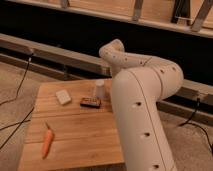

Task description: Place the bottle in the ceramic bowl

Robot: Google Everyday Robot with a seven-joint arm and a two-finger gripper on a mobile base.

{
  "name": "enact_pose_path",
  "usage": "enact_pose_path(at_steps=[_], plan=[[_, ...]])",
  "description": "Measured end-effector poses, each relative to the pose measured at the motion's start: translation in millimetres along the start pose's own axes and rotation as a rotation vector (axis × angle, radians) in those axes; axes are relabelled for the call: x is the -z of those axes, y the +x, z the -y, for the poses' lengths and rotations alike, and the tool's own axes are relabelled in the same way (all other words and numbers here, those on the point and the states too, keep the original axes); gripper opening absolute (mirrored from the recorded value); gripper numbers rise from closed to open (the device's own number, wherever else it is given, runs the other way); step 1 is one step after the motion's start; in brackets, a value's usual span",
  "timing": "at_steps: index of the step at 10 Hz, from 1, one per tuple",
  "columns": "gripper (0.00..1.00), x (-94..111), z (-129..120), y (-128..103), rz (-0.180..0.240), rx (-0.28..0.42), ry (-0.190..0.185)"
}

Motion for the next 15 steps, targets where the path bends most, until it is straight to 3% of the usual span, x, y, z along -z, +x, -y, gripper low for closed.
enact_pose_path(at_steps=[4,7,11,15], plan=[[0.00,-9.0,-9.6,22.8,-0.010,0.041,0.055],[0.02,-11.2,-22.8,28.6,0.009,0.072,0.087],[0.44,-12.7,-29.8,31.6,0.028,0.069,0.115],[0.79,-12.1,-31.6,33.4,0.036,0.050,0.116]])
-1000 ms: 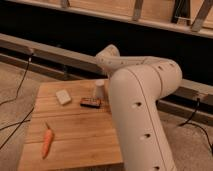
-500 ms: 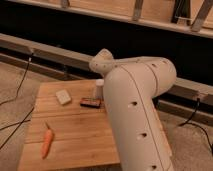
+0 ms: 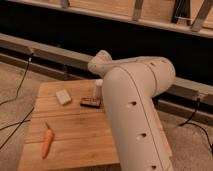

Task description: Place the bottle in the ceramic bowl

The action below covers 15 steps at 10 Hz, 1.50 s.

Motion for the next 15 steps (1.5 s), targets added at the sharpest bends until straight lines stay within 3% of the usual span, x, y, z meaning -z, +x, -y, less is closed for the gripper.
enact_pose_path(at_steps=[10,13,15], plan=[[0.80,9.3,4.0,-0.7,0.026,-0.045,-0.033],[0.80,30.9,-0.3,-7.0,0.081,-0.056,-0.091],[0.80,54.1,-10.5,-4.7,0.127,-0.024,-0.143]])
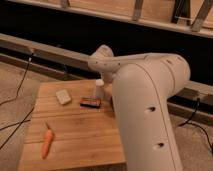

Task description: Place the bottle in the ceramic bowl

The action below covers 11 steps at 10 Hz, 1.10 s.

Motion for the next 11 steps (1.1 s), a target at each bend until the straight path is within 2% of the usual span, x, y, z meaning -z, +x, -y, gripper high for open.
enact_pose_path(at_steps=[3,6,8,9,11], plan=[[0.80,39.3,-32.8,11.1,0.047,0.104,-0.070],[0.80,74.3,-60.1,29.7,0.071,0.191,-0.135],[0.80,92.7,-72.1,40.7,0.085,0.233,-0.174],[0.80,103.9,-79.3,47.2,0.090,0.253,-0.205],[0.80,110.3,-85.5,53.6,0.084,0.264,-0.236]])
